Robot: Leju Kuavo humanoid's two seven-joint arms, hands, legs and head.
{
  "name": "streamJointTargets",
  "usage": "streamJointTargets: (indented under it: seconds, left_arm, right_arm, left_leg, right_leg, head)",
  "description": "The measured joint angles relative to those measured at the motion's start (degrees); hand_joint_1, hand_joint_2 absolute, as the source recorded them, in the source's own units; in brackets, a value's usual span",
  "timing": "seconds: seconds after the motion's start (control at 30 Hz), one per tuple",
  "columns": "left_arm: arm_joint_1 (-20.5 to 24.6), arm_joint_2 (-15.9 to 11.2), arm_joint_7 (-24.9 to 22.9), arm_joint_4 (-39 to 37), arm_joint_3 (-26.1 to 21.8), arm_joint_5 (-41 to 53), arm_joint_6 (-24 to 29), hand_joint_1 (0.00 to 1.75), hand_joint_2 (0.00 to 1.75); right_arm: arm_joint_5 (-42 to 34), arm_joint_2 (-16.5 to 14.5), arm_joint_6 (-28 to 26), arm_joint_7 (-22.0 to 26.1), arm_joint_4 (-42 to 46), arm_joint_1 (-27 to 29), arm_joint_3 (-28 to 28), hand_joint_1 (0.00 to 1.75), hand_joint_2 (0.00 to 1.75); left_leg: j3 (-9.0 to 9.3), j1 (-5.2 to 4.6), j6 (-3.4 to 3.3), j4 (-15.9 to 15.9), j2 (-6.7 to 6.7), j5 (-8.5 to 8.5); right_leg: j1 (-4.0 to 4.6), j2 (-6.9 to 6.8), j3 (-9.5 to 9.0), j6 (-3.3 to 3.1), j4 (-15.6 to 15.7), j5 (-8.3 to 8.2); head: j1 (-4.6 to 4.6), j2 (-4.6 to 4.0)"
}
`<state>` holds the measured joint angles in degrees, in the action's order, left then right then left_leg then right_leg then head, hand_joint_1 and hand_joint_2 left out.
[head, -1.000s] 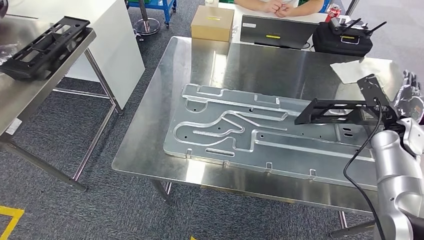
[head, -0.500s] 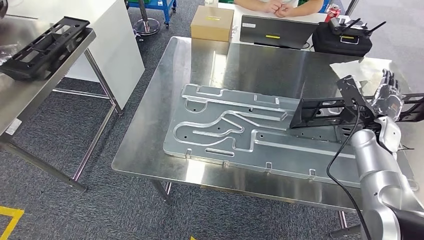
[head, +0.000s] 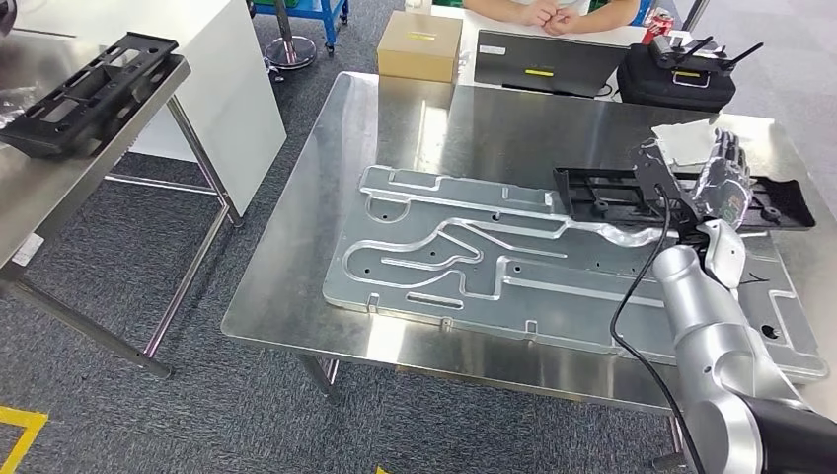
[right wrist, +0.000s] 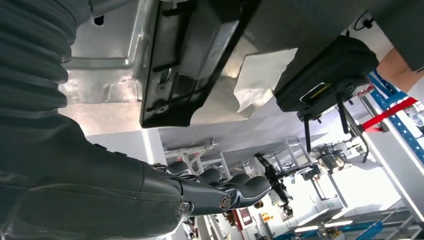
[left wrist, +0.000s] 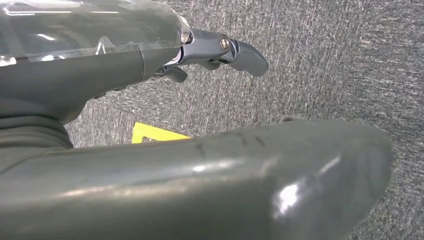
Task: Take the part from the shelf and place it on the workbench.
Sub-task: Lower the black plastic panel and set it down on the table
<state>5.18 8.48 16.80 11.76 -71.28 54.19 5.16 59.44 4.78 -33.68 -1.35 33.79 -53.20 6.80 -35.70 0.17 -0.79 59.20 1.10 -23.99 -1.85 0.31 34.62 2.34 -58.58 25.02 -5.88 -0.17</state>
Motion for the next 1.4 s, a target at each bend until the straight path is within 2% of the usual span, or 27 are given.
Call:
streamJointTargets:
  seconds: [0.23, 0.37, 0.53, 0.67, 0.83, 1.03, 1.2, 1.33, 1.4]
  left_arm:
    - [0.09, 0.00, -0.02, 0.00, 0.02, -0.10, 0.04, 0.00, 0.00]
    - [0.11, 0.00, -0.05, 0.00, 0.02, -0.42, 0.02, 0.00, 0.00]
    - [0.10, 0.01, 0.22, 0.00, -0.10, -1.27, 0.02, 0.00, 0.00]
    - [0.06, 0.06, 0.61, 0.00, -0.50, -1.89, 0.22, 0.00, 0.00]
    - [-0.05, 0.16, 0.95, 0.00, -1.30, -2.28, 0.48, 0.00, 0.00]
    - [-0.39, 0.47, 1.33, 0.00, -1.91, -3.02, 0.62, 0.00, 0.00]
    - [-0.55, 1.04, 1.57, 0.00, -2.88, -3.89, 0.89, 0.00, 0.00]
    - [-0.66, 1.50, 2.09, 0.00, -3.49, -4.47, 1.26, 0.00, 0.00]
    - [-0.83, 1.85, 2.32, 0.00, -3.89, -4.72, 1.72, 0.00, 0.00]
  right_arm:
    - [0.53, -2.10, 0.12, -0.49, -0.40, -0.17, -0.42, 0.00, 1.75]
    - [0.08, -3.22, 3.49, -0.38, 0.68, 0.10, -0.50, 0.00, 1.75]
    - [-6.67, -4.70, 10.39, 5.48, 7.41, 1.97, -0.34, 0.00, 1.75]
    - [-15.98, -5.96, 16.59, 10.73, 20.15, 6.48, -0.39, 0.00, 1.75]
    - [-28.23, -6.31, 21.79, 12.63, 40.86, 14.13, -1.87, 0.00, 1.75]
    - [-40.75, -2.62, 23.31, 16.13, 62.31, 24.69, -2.74, 0.00, 1.75]
    - [-44.68, 0.40, 23.18, 19.33, 73.07, 33.53, -2.74, 0.00, 1.75]
    - [-47.17, 1.59, 21.91, 21.71, 79.23, 41.40, -2.35, 0.00, 0.00]
    - [-48.72, 1.89, 21.19, 23.59, 81.90, 46.75, -1.52, 0.00, 0.00]
  left_leg:
    - [0.00, 0.00, 0.01, 0.00, 0.00, 0.01]
    - [0.01, 0.00, 0.01, 0.00, -0.02, 0.01]
    - [0.00, 0.00, 0.01, 0.00, -0.01, 0.01]
    - [-0.02, 0.00, 0.01, 0.00, 0.01, 0.00]
    - [-0.04, 0.00, 0.01, 0.00, 0.02, -0.03]
    - [-0.07, 0.00, -0.04, 0.00, 0.03, -0.16]
    - [-0.06, -0.14, -0.13, 0.09, 0.01, -0.32]
    - [-0.01, -0.34, -0.41, 0.26, 0.02, -0.50]
    - [0.02, -0.45, -0.69, 0.44, 0.07, -0.62]
  right_leg:
    - [0.00, 0.00, 0.00, 0.00, 0.00, 0.00]
    - [0.00, 0.03, 0.02, 0.00, 0.00, 0.00]
    - [0.00, 0.01, 0.02, 0.00, 0.00, 0.00]
    - [0.00, -0.02, 0.04, -0.01, 0.00, 0.01]
    - [0.00, -0.02, 0.09, 0.00, 0.02, 0.08]
    - [-0.01, -0.02, 0.07, 0.08, 0.10, 0.16]
    - [-0.06, 0.03, 0.02, 0.15, 0.22, 0.15]
    - [-0.12, -0.03, -0.16, 0.38, 0.27, 0.25]
    - [-0.20, -0.11, -0.35, 0.67, 0.29, 0.31]
  head:
    - [0.00, 0.00]
    - [0.00, 0.00]
    - [0.00, 0.00]
    - [0.00, 0.00]
    - [0.00, 0.00]
    - [0.00, 0.00]
    - [0.00, 0.00]
    - [0.01, 0.00]
    - [0.00, 0.00]
